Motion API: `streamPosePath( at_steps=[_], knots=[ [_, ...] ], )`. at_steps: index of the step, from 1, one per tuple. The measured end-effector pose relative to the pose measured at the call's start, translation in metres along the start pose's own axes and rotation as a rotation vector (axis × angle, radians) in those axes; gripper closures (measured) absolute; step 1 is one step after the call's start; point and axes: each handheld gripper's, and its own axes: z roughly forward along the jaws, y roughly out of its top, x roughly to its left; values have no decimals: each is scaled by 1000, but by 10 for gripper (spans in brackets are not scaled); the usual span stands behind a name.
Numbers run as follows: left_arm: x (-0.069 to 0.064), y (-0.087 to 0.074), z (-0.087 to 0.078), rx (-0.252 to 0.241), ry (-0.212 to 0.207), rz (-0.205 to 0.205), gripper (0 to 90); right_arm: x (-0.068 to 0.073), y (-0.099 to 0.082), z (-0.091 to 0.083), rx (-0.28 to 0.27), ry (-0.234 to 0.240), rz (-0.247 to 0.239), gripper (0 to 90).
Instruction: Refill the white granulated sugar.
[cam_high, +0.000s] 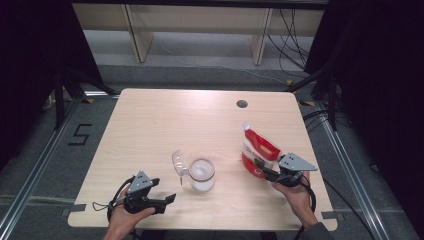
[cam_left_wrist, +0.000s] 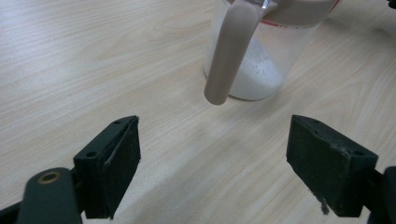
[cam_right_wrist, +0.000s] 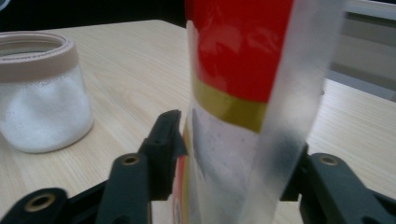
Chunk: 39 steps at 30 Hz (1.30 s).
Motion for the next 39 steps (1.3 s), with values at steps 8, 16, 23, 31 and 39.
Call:
streamPosePath(
  at_steps=[8, 16, 23, 31, 39],
  knots=[
    [0, 0, -1, -5, 6, -3, 173, 2, 3, -11, 0, -13, -18, 406],
    [0, 0, 0, -8, 7, -1, 173, 1, -2, -39, 18, -35, 92, 322],
    [0, 0, 1, -11, -7, -9, 173, 5, -5, -45, 47, -36, 110, 304],
    [0, 2, 2, -15, -15, -16, 173, 14, -7, -51, 93, -2, 108, 266],
    [2, 4, 4, -17, -11, -22, 173, 16, -13, -59, 126, -2, 125, 238]
  ],
)
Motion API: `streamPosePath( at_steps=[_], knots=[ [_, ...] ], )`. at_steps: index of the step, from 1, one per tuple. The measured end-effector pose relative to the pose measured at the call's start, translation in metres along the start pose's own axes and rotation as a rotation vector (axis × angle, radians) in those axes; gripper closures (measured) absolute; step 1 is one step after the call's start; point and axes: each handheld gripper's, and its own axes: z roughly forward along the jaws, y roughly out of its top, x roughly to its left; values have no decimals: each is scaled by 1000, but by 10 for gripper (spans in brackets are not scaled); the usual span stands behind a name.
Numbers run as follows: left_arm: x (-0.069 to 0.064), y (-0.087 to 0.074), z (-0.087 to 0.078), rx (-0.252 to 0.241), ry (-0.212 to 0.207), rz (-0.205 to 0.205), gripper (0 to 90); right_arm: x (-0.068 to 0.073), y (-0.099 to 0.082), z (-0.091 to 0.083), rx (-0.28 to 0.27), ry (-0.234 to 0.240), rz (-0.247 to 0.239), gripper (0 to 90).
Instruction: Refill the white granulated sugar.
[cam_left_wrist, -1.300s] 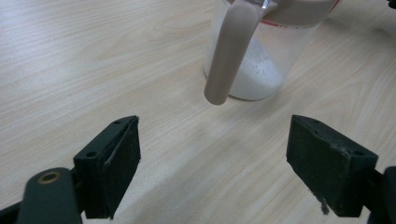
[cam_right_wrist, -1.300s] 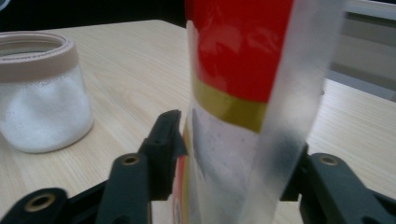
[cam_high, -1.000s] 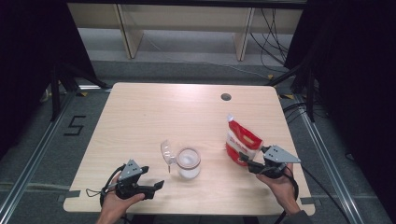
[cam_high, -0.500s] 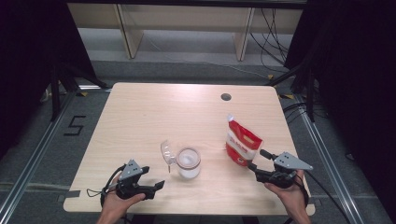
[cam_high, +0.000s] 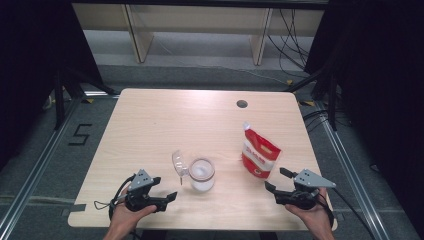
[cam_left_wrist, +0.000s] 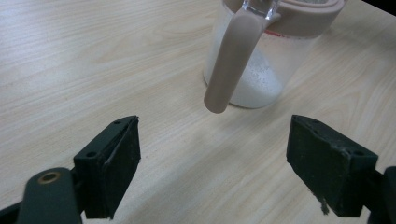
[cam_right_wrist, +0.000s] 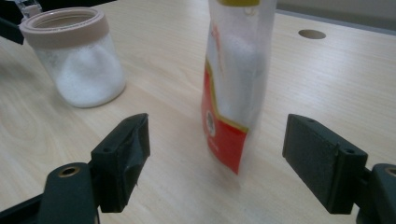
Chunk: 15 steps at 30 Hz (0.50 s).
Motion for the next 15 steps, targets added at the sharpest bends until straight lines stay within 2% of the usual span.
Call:
streamPosePath(
  at_steps=[2, 3, 4, 7, 8, 10, 11, 12, 13, 14, 15],
  knots=[
    [0, 0, -1, -2, 1, 2, 173, 1, -1, -1, 9, 7, -10, 237],
    [0, 0, -1, -1, 4, -11, 173, 4, -1, -1, 15, 5, -11, 237],
    [-1, 1, -1, 1, 9, 2, 173, 7, -1, -1, 25, 13, 4, 237],
    [-1, 1, -1, -5, 7, -3, 173, 7, -2, -1, 24, 7, -55, 237],
    [-1, 1, -1, -3, 10, -5, 173, 8, -3, 0, 33, 16, -59, 237],
    [-1, 0, -1, -6, 9, -13, 173, 10, -4, -2, 57, 17, -40, 233],
    [0, 1, -1, -7, 7, 0, 173, 9, -4, -2, 55, 17, -48, 233],
    [0, 1, -1, -6, 8, -3, 173, 13, -4, -3, 66, 16, -14, 233],
    [0, 1, -1, -7, 8, -3, 173, 13, -4, -4, 70, 11, -14, 232],
    [0, 1, -1, -7, 9, -2, 173, 11, -5, -2, 49, 22, -62, 233],
    [0, 1, -1, -10, 4, -6, 173, 12, -5, -3, 59, 21, -54, 234]
  ],
)
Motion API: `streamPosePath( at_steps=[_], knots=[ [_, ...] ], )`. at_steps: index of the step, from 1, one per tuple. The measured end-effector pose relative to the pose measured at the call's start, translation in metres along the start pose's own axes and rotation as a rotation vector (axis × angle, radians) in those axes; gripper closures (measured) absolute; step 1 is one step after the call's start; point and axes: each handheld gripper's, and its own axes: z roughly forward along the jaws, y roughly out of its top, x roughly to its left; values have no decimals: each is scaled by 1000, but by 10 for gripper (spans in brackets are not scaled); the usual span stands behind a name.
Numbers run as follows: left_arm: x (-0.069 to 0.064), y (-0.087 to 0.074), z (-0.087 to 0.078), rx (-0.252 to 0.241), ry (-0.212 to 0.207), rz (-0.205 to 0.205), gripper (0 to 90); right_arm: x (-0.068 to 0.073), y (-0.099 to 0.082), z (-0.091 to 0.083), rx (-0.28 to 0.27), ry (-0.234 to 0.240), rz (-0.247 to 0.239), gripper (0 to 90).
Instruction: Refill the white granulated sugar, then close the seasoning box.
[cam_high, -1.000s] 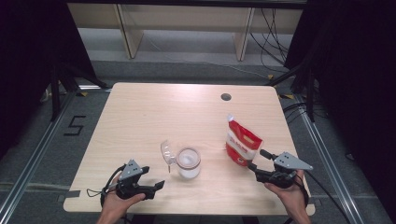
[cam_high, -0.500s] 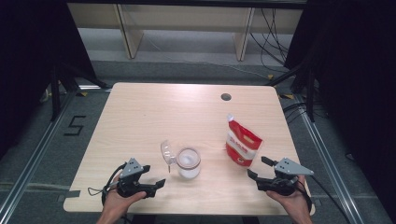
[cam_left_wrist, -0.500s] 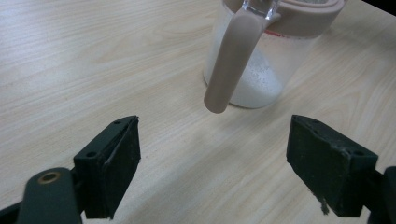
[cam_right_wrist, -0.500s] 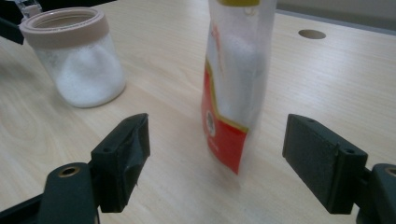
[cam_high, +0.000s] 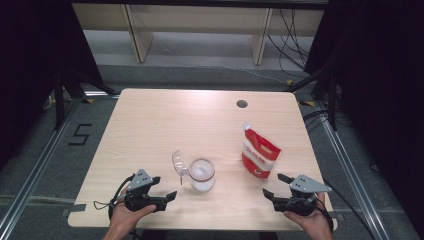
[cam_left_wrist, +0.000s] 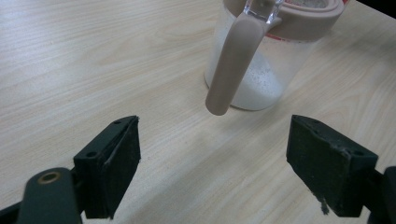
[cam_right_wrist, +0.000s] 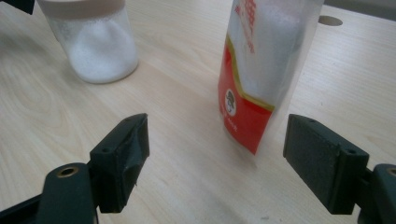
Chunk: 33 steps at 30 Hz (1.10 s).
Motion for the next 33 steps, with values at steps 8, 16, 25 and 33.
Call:
streamPosePath(
  at_steps=[8, 16, 25, 33],
  knots=[
    [1, 3, -2, -15, 3, -37, 173, 3, -2, -2, 19, 6, -23, 231],
    [2, 12, -3, -37, -6, -42, 210, 7, -5, -3, 53, -19, -14, 228],
    [0, 22, -11, -93, -41, 9, 473, 7, -4, -1, 60, -7, -30, 228],
    [-1, 30, -17, -152, -10, 44, 809, 8, -3, 0, 66, -9, -49, 231]
  ],
)
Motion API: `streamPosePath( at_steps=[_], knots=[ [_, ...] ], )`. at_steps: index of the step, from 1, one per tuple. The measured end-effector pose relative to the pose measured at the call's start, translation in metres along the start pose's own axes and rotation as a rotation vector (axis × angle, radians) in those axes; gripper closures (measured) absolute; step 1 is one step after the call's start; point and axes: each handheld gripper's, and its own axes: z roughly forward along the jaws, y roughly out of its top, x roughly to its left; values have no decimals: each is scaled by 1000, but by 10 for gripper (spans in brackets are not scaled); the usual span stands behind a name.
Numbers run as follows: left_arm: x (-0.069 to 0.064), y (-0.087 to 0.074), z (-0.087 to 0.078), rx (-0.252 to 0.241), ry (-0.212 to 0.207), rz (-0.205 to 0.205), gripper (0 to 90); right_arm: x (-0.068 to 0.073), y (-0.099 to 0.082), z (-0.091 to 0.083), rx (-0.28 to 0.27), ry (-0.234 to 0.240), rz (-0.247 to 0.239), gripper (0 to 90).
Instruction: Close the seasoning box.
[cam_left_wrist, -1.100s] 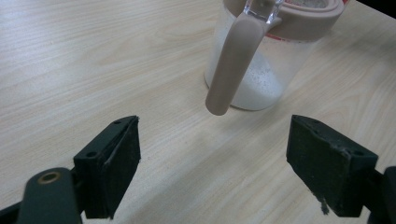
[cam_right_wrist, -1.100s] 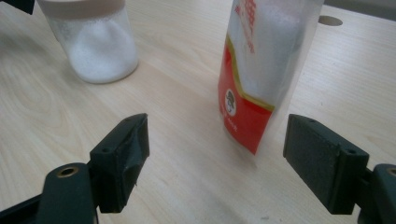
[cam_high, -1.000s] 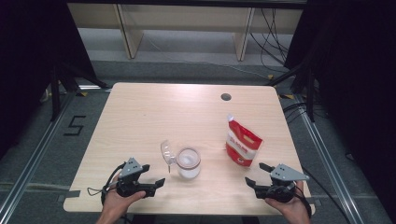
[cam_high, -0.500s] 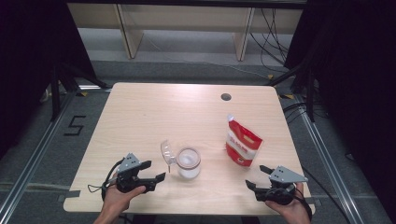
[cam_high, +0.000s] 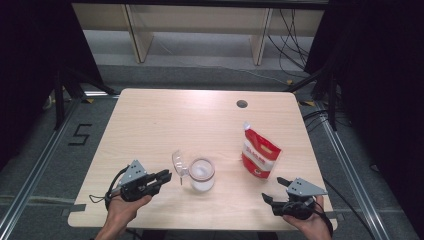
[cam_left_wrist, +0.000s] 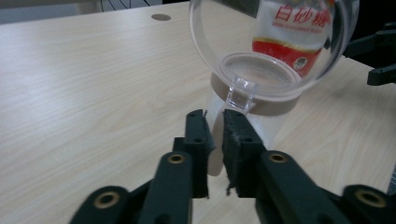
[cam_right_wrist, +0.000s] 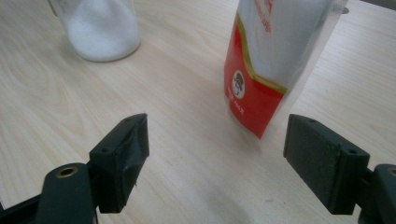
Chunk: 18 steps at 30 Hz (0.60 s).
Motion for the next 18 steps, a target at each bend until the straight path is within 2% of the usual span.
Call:
streamPosePath(
  at_steps=[1, 2, 4, 6, 8, 9, 16, 18],
  knots=[
    [0, 1, 0, -10, -5, 2, 833, 0, 0, 0, 1, -7, 10, 231],
    [0, 3, -1, -9, -2, 23, 861, 1, 0, 0, 1, -8, 13, 231],
    [-2, 6, 0, -17, -8, 19, 889, 0, 0, 0, -2, -12, 0, 233],
    [-4, 8, 1, -25, -11, 39, 892, 1, 0, 1, 3, 3, 0, 233],
    [-5, 9, 2, -27, -16, 46, 892, 1, 1, 0, -3, -7, -2, 233],
    [-7, 10, 2, -27, -15, 39, 892, 1, 1, 0, -2, -9, -3, 233],
    [-10, 16, 4, -33, -25, 64, 893, 2, 1, 1, -6, -12, -14, 233],
    [-11, 16, 6, -44, -33, 50, 892, 2, 1, 1, -6, -10, -10, 233]
  ],
)
